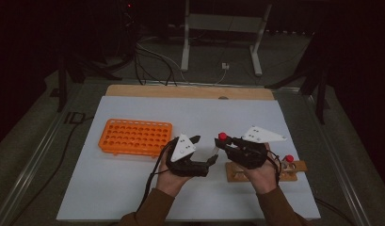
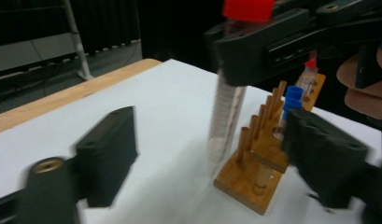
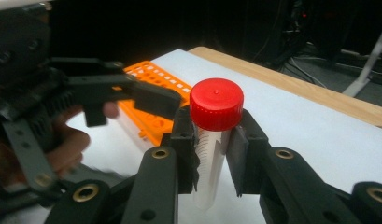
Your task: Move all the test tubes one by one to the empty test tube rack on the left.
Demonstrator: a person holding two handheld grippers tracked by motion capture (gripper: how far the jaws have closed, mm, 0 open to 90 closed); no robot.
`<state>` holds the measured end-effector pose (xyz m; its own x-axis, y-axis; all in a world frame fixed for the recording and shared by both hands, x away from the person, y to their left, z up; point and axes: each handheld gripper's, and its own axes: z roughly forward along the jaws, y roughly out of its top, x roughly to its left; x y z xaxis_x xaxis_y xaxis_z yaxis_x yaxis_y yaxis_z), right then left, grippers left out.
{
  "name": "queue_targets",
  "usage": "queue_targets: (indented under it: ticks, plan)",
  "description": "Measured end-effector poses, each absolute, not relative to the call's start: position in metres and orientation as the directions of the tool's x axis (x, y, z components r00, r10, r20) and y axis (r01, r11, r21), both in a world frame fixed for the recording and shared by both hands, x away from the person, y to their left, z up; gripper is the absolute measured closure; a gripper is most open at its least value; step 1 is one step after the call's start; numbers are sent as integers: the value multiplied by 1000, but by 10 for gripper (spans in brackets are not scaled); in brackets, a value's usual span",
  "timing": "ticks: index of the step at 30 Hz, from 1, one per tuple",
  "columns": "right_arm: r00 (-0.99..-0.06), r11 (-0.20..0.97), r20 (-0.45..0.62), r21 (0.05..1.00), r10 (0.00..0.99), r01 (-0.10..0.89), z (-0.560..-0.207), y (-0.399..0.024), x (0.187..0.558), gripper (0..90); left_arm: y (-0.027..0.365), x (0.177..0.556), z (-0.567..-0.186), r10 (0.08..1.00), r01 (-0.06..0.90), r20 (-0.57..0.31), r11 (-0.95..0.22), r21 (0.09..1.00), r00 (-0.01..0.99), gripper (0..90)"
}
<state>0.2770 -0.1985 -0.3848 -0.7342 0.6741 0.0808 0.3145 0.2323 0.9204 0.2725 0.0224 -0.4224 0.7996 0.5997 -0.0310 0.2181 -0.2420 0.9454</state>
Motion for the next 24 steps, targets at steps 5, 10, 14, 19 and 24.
queue_targets:
  ticks: [5, 10, 14, 19, 24]
  plan:
    - [-746, 237, 87, 919, 660, 316, -387, -193, 276, 743, 16, 275, -425, 557, 220, -50, -243, 945, 829, 454]
    - [-756, 237, 97, 917, 647, 321, -389, -189, 275, 743, 14, 277, -426, 541, 222, -52, -254, 941, 839, 641]
    - [-763, 247, 95, 914, 639, 321, -390, -187, 275, 744, 13, 277, -427, 538, 203, -20, -283, 938, 843, 745]
    - [-769, 223, 92, 929, 632, 295, -386, -193, 270, 581, 16, 278, -427, 561, 182, 14, -292, 939, 828, 750]
    - [-746, 216, 68, 936, 662, 277, -380, -204, 267, 385, 26, 282, -427, 587, 193, 11, -284, 939, 810, 752]
